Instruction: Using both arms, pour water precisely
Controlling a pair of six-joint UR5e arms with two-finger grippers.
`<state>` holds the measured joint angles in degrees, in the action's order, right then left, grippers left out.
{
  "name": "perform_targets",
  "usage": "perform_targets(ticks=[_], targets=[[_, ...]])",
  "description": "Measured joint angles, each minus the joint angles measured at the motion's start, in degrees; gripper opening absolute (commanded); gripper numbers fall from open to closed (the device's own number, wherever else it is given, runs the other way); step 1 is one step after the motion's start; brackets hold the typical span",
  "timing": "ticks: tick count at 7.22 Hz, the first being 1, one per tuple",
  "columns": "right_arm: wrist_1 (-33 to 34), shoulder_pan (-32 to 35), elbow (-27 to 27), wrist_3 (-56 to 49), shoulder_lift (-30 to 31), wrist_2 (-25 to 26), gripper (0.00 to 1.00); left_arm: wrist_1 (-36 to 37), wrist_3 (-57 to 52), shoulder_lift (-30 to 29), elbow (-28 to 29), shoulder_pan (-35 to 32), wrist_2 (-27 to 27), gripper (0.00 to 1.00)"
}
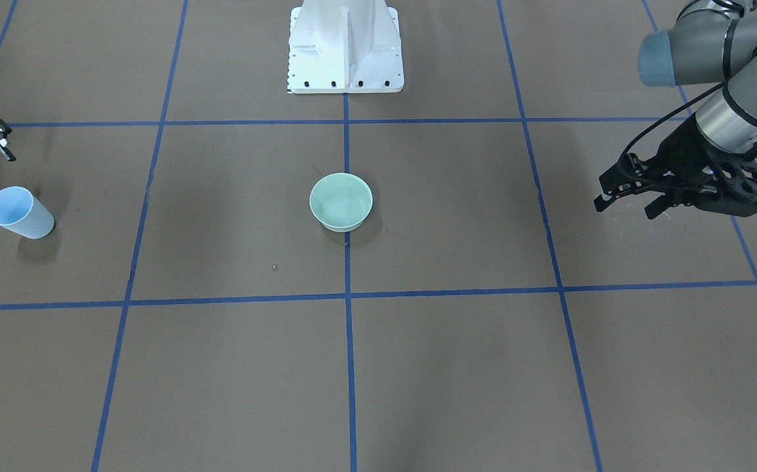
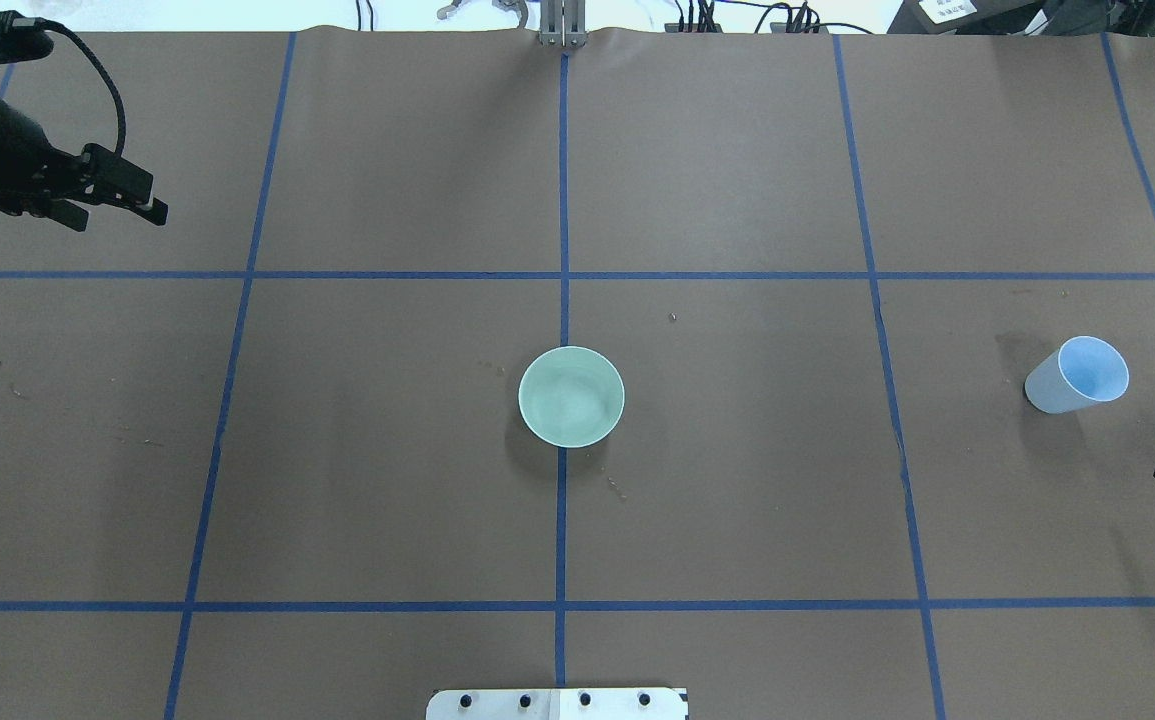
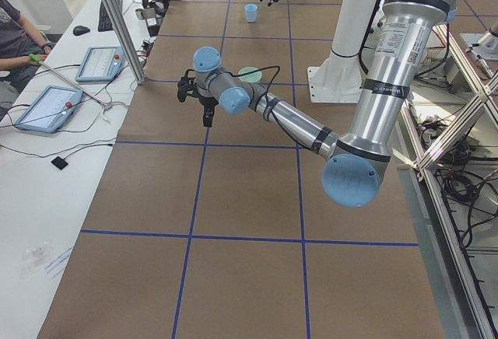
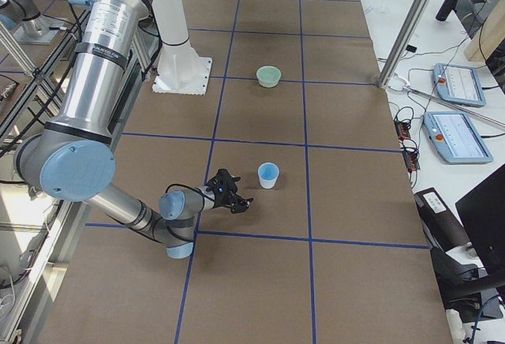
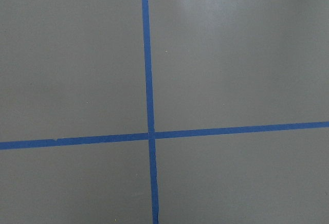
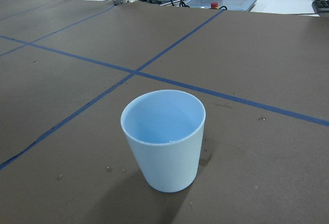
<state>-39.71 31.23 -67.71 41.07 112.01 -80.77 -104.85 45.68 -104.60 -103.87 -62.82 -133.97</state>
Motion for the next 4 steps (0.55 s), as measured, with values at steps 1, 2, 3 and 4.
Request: perform_targets(ticks=[1,2,3,4], targets=[[-0.72,0.12,0.23,0.02,1.39,-0.3,0.99,0.3,1.51,-0.24,-0.02,0.27,0.16,0.99],[-1.02,0.48,0.45,0.14,2.26,-0.44,0.99,0.9,5.03,-1.05,-0.29,1.63,0.64,0.99],[-1.05,1.48,0.65,0.94,2.81,-1.06,0.99,1.2,9.1,-2.42,-0.8,4.89,2.53,0.99],[-0.81,4.32,1.04,2.83,2.87,-3.5,0.99,1.44,14.41,-4.85,-1.12,9.89,5.79,0.99]])
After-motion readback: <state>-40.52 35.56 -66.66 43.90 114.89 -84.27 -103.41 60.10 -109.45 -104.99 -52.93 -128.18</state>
